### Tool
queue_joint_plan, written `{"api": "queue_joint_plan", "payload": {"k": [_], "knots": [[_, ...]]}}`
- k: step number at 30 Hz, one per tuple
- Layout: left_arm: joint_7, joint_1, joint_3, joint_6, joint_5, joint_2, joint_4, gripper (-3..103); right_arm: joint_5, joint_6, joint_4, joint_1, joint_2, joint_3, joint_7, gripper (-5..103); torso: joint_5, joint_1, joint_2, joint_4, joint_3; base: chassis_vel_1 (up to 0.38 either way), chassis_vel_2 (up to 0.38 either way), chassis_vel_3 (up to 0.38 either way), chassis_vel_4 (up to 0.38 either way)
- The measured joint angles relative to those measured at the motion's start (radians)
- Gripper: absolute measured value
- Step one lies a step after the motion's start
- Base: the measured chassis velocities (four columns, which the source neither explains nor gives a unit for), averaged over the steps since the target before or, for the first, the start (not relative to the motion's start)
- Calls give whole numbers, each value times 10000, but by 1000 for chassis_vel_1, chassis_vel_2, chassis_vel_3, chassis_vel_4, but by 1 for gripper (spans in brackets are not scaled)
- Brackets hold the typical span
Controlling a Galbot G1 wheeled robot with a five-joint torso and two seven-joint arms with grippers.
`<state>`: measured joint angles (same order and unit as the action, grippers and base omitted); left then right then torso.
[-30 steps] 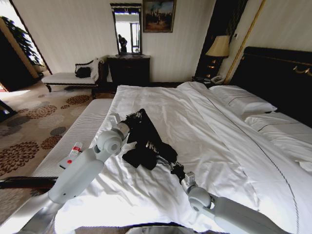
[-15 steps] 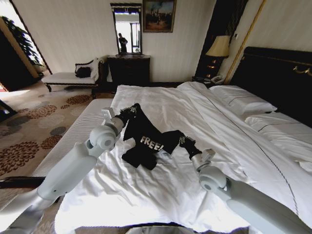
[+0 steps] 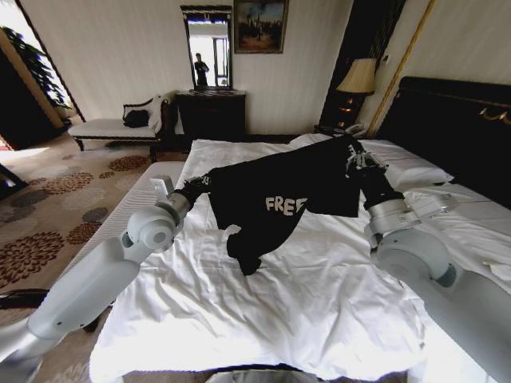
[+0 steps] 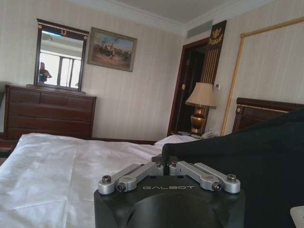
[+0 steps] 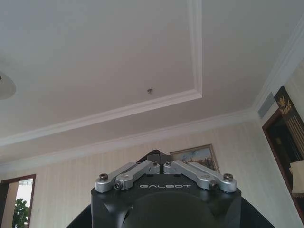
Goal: Fold the clothes on the bed.
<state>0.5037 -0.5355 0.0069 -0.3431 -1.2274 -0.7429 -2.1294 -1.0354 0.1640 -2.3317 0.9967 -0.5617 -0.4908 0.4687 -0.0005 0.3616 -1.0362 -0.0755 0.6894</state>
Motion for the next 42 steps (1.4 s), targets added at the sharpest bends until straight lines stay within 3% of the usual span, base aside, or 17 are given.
{"api": "queue_joint_plan", "payload": {"k": [7,10,19,33,40,42], "knots": [[-47,762,-147,284,-860,477,-360,0,-290,254,-449,-172,823,-174,-21,0,1,0,0,-3,-1,0,0,0,0],[-176,1769,-173,375,-1480,1231,-305,0,-1113,354,-655,-627,1798,-525,-23,0,-1,1,0,2,0,0,0,0,0],[-263,2934,-112,362,-2480,2281,-141,0,-2307,511,-732,-1086,3182,-1259,-85,0,-1,0,0,-1,-1,0,0,0,0],[-151,3003,-383,312,-2952,2993,-498,0,-2487,602,-865,-1016,3429,-1878,-215,0,0,0,0,-1,0,0,0,0,0],[-256,3773,-267,464,-3494,3305,-439,0,-2781,1093,-773,-1407,3855,-2050,-721,0,-2,-1,0,-1,-1,0,0,0,0],[-366,4131,-156,495,-3707,3569,-382,0,-3413,1301,-767,-1686,3912,-2046,-1027,0,-1,0,0,-1,0,0,0,0,0]]}}
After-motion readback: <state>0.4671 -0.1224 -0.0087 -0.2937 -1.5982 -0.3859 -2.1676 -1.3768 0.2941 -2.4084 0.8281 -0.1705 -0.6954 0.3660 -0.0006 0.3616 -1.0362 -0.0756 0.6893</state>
